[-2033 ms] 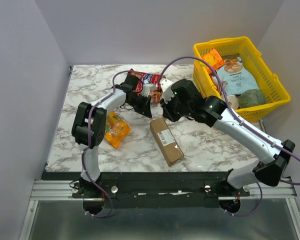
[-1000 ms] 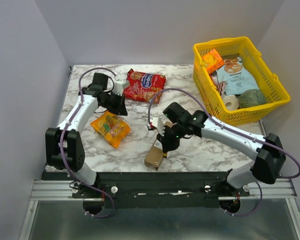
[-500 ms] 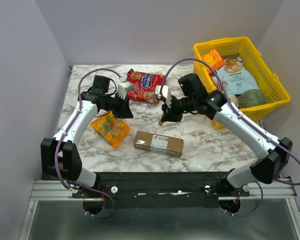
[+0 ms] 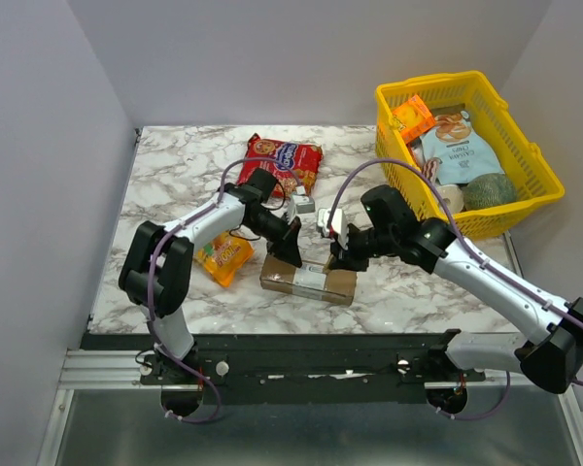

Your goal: Unpack the express box

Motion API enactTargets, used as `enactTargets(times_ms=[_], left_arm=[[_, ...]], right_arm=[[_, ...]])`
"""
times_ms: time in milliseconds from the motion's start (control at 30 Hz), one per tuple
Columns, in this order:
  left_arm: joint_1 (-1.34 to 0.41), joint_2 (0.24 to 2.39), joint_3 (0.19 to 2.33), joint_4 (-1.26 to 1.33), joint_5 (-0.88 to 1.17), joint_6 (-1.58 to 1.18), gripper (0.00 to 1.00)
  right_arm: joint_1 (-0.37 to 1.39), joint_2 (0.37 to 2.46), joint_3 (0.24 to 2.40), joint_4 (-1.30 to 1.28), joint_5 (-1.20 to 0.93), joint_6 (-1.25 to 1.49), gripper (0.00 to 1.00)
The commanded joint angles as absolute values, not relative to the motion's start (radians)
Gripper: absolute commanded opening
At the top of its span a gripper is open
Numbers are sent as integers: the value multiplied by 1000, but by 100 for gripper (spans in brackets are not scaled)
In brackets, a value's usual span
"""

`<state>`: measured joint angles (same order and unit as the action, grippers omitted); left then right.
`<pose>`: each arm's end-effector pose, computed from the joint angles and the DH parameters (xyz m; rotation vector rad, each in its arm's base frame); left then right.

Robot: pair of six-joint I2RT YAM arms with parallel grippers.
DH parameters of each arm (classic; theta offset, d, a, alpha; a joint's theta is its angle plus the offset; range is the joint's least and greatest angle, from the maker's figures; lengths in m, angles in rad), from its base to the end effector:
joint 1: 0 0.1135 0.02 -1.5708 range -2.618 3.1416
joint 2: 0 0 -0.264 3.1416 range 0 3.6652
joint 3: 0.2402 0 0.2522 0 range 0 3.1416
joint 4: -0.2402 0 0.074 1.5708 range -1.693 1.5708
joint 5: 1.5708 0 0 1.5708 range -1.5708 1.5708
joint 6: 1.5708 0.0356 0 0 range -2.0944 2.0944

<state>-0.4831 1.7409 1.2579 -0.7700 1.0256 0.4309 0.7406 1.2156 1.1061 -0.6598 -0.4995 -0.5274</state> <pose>0.2855 -0.1841 0.2252 1.3091 2.1497 -1.4214 0.1759 0.1839 0.3207 -1.5690 1.7126 0.6898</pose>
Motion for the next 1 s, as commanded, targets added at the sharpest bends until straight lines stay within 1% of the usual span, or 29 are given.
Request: enactTargets(times_ms=[0, 333, 633, 967], left_arm=[[-497, 1799, 1229, -759, 1080, 454, 10], [-499, 1881, 1187, -687, 980, 387, 10], [-499, 1908, 1184, -643, 971, 347, 10], [-499, 1914, 1181, -627, 966, 324, 9]], right_arm=[[776, 1184, 1034, -543, -535, -486, 0], [876, 1183, 931, -328, -476, -453, 0], [893, 1207, 904, -304, -433, -486, 0], [905, 1203, 873, -322, -433, -472, 0]])
